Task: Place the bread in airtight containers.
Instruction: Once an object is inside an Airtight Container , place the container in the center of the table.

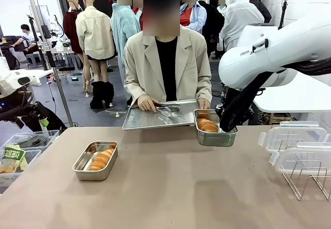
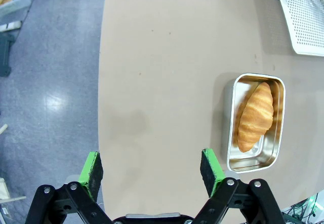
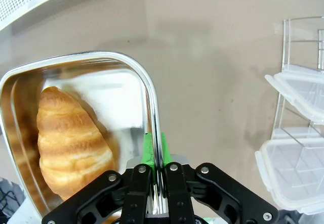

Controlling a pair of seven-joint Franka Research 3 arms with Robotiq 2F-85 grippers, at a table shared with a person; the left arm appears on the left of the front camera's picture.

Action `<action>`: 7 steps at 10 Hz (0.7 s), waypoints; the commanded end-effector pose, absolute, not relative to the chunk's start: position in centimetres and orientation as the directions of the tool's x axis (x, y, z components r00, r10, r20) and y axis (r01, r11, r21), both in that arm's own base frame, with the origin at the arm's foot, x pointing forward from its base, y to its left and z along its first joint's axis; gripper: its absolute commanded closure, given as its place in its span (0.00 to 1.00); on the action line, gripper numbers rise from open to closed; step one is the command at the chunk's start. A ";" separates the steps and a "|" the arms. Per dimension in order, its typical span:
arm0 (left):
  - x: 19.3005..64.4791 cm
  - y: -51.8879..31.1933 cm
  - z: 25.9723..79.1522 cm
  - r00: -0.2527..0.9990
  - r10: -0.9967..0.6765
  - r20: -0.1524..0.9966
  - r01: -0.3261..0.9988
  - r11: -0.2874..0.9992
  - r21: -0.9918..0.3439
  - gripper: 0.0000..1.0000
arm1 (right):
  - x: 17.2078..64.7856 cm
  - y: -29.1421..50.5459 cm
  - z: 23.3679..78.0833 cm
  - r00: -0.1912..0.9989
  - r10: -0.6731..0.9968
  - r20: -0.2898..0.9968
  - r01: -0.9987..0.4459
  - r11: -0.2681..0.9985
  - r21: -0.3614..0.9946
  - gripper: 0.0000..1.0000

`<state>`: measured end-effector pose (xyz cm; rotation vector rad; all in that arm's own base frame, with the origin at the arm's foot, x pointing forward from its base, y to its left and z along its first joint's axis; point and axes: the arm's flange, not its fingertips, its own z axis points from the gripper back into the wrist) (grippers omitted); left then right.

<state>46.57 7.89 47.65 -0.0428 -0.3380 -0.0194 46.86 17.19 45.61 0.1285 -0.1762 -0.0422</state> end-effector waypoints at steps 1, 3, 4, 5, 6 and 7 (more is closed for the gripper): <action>46.6 8.1 47.9 0.944 -0.016 0.331 0.028 0.999 -0.032 0.00 | 46.6 17.1 45.6 0.979 -0.060 0.193 0.031 0.988 0.148 1.00; 46.6 8.1 47.9 0.944 -0.016 0.331 0.028 0.999 -0.032 0.00 | 46.6 17.1 45.6 0.979 -0.060 0.193 0.031 0.988 0.148 1.00; 46.6 8.1 47.9 0.944 -0.016 0.331 0.028 0.999 -0.032 0.00 | 46.6 17.1 45.6 0.979 -0.060 0.193 0.031 0.988 0.148 1.00; 46.6 8.1 47.9 0.944 -0.016 0.331 0.028 0.999 -0.032 0.00 | 46.6 17.1 45.6 0.979 -0.060 0.193 0.031 0.988 0.148 1.00; 46.6 8.1 47.9 0.944 -0.016 0.331 0.028 0.999 -0.032 0.00 | 46.6 17.1 45.6 0.979 -0.060 0.193 0.031 0.988 0.148 1.00; 46.6 8.1 47.9 0.944 -0.016 0.331 0.028 0.999 -0.032 0.00 | 46.6 17.1 45.6 0.979 -0.060 0.193 0.031 0.988 0.148 1.00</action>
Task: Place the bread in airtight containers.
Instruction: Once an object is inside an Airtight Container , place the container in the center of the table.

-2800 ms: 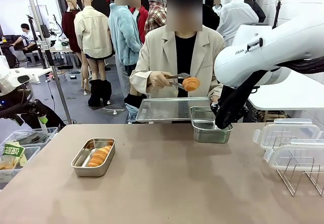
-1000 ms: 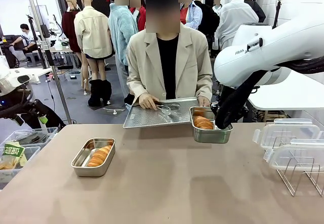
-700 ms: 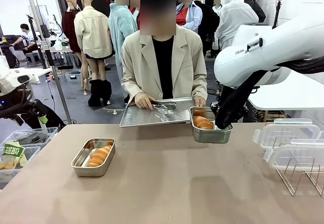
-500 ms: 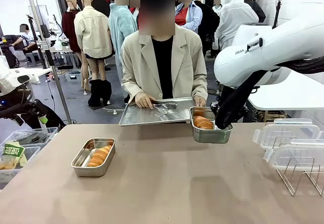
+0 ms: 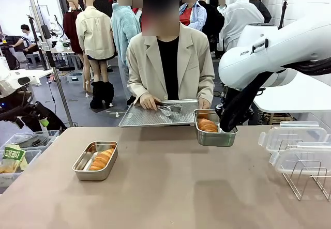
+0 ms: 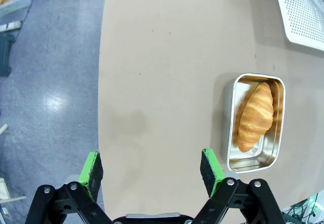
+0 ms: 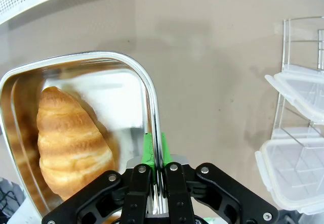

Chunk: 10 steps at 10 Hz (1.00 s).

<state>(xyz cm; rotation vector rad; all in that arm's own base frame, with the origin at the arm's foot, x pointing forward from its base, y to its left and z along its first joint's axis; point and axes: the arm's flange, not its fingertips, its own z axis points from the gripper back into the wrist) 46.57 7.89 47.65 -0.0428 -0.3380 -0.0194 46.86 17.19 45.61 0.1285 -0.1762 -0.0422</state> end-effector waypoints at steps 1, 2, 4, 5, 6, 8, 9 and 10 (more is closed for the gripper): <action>46.6 8.1 47.9 0.944 -0.016 0.331 0.028 0.999 -0.032 0.00 | 46.9 17.2 45.6 0.984 -0.053 0.172 0.031 0.991 0.131 1.00; 46.6 8.1 47.9 0.944 -0.016 0.331 0.028 0.999 -0.032 0.00 | 47.0 17.5 44.3 0.986 -0.034 0.164 0.011 0.990 0.139 1.00; 46.6 8.1 47.9 0.944 -0.016 0.331 0.028 0.999 -0.032 0.00 | 47.2 18.0 41.5 0.963 -0.097 0.252 0.069 0.991 0.118 1.00; 46.6 8.1 47.9 0.944 -0.016 0.331 0.028 0.999 -0.032 0.00 | 47.3 18.4 40.2 0.950 -0.076 0.304 0.050 0.995 0.092 1.00; 46.6 8.1 47.9 0.944 -0.016 0.331 0.028 0.999 -0.032 0.00 | 48.2 19.0 38.6 0.948 -0.091 0.304 0.075 0.995 0.066 1.00; 46.6 8.1 47.9 0.944 -0.016 0.331 0.028 0.999 -0.032 0.00 | 50.3 19.7 36.5 0.949 -0.113 0.296 0.097 0.993 0.069 1.00; 46.6 8.1 47.9 0.944 -0.016 0.331 0.028 0.999 -0.032 0.00 | 51.1 20.2 35.9 0.940 -0.107 0.324 0.095 0.994 0.054 1.00; 46.6 8.1 47.9 0.944 -0.016 0.331 0.028 0.999 -0.032 0.00 | 51.8 20.7 35.3 0.928 -0.114 0.355 0.106 0.993 0.041 1.00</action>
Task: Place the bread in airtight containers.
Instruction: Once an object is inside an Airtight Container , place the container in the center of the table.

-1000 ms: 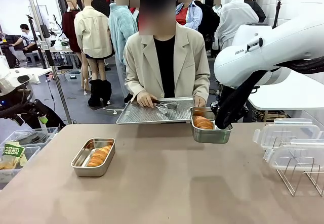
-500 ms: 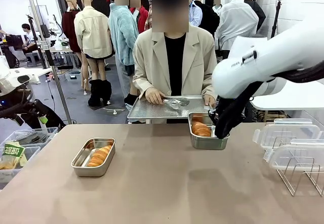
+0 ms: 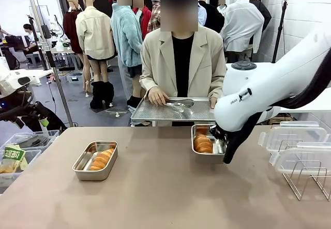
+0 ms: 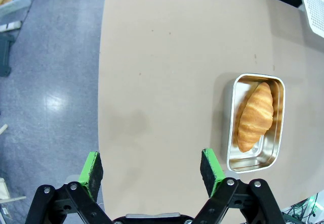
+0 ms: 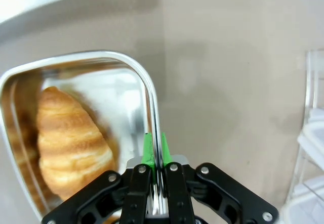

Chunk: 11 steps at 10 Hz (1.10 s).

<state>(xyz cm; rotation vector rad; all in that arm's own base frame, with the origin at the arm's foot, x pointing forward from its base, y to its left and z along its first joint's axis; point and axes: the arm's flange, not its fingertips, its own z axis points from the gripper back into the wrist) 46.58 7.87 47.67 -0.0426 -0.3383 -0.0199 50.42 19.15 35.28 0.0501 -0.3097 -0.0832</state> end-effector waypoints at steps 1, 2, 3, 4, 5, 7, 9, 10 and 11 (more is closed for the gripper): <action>46.6 8.1 47.9 0.944 -0.016 0.331 0.028 0.999 -0.032 0.00 | 52.4 20.8 35.0 0.925 -0.142 0.352 0.134 0.990 0.047 1.00; 46.6 8.1 47.9 0.944 -0.016 0.331 0.028 0.999 -0.032 0.00 | 52.6 20.8 34.6 0.919 -0.166 0.358 0.163 0.986 0.037 0.94; 46.6 8.1 47.9 0.944 -0.016 0.331 0.028 0.999 -0.032 0.00 | 52.4 20.8 34.4 0.919 -0.175 0.353 0.177 0.984 0.027 0.76; 46.6 8.1 47.9 0.944 -0.016 0.331 0.028 0.999 -0.032 0.00 | 52.3 20.8 34.5 0.919 -0.187 0.346 0.191 0.981 0.023 0.57; 46.6 8.1 47.9 0.944 -0.016 0.331 0.028 0.999 -0.032 0.00 | 52.5 20.7 34.7 0.919 -0.194 0.343 0.196 0.980 0.029 0.38; 46.6 8.1 47.9 0.944 -0.016 0.331 0.028 0.999 -0.032 0.00 | 52.0 20.3 36.1 0.907 -0.211 0.365 0.215 0.976 0.029 0.00; 46.6 8.1 47.9 0.944 -0.016 0.331 0.028 0.999 -0.032 0.00 | 50.9 19.2 39.1 0.899 -0.196 0.391 0.191 0.980 0.051 0.00; 46.6 8.1 47.9 0.944 -0.016 0.331 0.028 0.999 -0.032 0.00 | 50.3 18.5 40.6 0.899 -0.179 0.399 0.171 0.984 0.057 0.00; 46.6 8.1 47.9 0.944 -0.016 0.331 0.028 0.999 -0.032 0.00 | 49.2 17.3 43.0 0.916 -0.128 0.380 0.116 0.992 0.055 0.00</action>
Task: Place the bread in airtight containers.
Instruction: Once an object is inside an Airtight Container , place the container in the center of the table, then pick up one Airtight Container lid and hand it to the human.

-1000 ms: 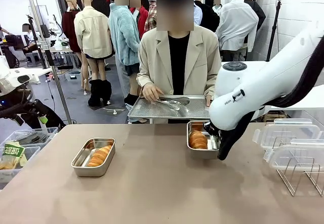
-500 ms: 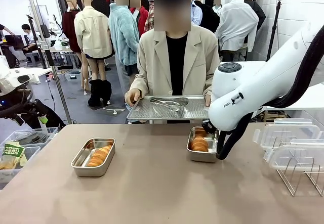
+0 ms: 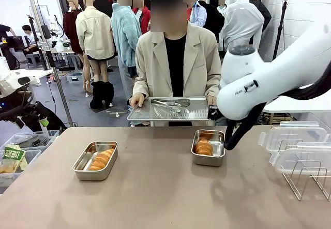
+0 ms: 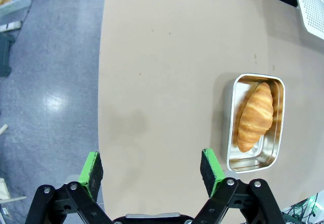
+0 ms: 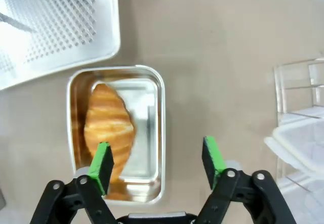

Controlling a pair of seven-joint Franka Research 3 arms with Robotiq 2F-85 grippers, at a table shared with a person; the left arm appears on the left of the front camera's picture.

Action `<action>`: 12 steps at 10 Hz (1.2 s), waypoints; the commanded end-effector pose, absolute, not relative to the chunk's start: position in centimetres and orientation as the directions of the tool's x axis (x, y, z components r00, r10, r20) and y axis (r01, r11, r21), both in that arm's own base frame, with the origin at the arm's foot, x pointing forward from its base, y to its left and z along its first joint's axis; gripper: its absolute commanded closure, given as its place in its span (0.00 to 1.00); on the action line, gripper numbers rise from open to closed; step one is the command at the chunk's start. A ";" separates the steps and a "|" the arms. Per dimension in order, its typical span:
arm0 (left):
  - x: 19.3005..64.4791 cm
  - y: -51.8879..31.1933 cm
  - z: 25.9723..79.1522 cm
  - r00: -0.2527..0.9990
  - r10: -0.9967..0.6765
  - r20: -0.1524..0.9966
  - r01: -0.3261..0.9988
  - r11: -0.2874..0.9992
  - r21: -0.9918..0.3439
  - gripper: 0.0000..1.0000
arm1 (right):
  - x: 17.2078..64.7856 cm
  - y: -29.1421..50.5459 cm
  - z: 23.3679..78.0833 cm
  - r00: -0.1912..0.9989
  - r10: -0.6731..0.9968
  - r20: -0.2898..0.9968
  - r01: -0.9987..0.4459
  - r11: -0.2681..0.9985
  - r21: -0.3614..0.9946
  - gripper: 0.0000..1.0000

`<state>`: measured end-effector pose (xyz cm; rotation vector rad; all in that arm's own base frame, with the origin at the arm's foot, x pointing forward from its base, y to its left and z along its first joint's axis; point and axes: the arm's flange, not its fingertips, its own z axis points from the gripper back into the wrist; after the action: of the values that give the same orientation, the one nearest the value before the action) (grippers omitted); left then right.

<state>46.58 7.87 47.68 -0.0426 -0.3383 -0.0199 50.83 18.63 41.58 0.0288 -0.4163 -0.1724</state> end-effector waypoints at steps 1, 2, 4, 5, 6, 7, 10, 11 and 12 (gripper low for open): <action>46.6 8.1 47.9 0.944 -0.016 0.331 0.028 0.999 -0.032 0.00 | 48.1 16.2 45.2 0.932 -0.065 0.355 0.059 0.998 0.029 0.00; 46.6 8.1 47.9 0.944 -0.016 0.331 0.028 0.999 -0.032 0.00 | 46.8 15.2 47.6 0.937 0.000 0.350 0.002 1.000 -0.004 0.00; 46.6 8.1 47.9 0.944 -0.016 0.331 0.028 0.999 -0.032 0.00 | 44.9 13.5 52.1 0.936 0.123 0.329 -0.120 0.992 -0.031 0.00; 46.6 8.1 47.9 0.944 -0.016 0.331 0.028 0.999 -0.032 0.00 | 45.0 13.1 53.4 0.940 0.149 0.307 -0.156 0.988 -0.003 0.00; 46.6 8.1 47.9 0.944 -0.016 0.331 0.028 0.999 -0.032 0.00 | 45.3 13.2 53.4 0.943 0.155 0.294 -0.175 0.983 0.046 0.00; 46.6 8.1 47.9 0.944 -0.016 0.331 0.028 0.999 -0.032 0.00 | 44.3 14.0 52.8 0.935 0.118 0.334 -0.115 0.993 -0.030 0.00; 46.6 8.1 47.9 0.944 -0.016 0.331 0.028 0.999 -0.032 0.00 | 44.3 14.0 52.8 0.935 0.118 0.334 -0.115 0.993 -0.030 0.00; 46.6 8.1 47.9 0.944 -0.016 0.331 0.028 0.999 -0.032 0.00 | 44.3 14.0 52.8 0.935 0.118 0.334 -0.115 0.993 -0.030 0.00; 46.6 8.1 47.9 0.944 -0.016 0.331 0.028 0.999 -0.032 0.00 | 44.3 14.0 52.8 0.935 0.118 0.334 -0.115 0.993 -0.030 0.00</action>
<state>46.58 7.87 47.70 -0.0424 -0.3388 -0.0200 44.27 13.92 53.14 -0.0006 -0.3203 0.1392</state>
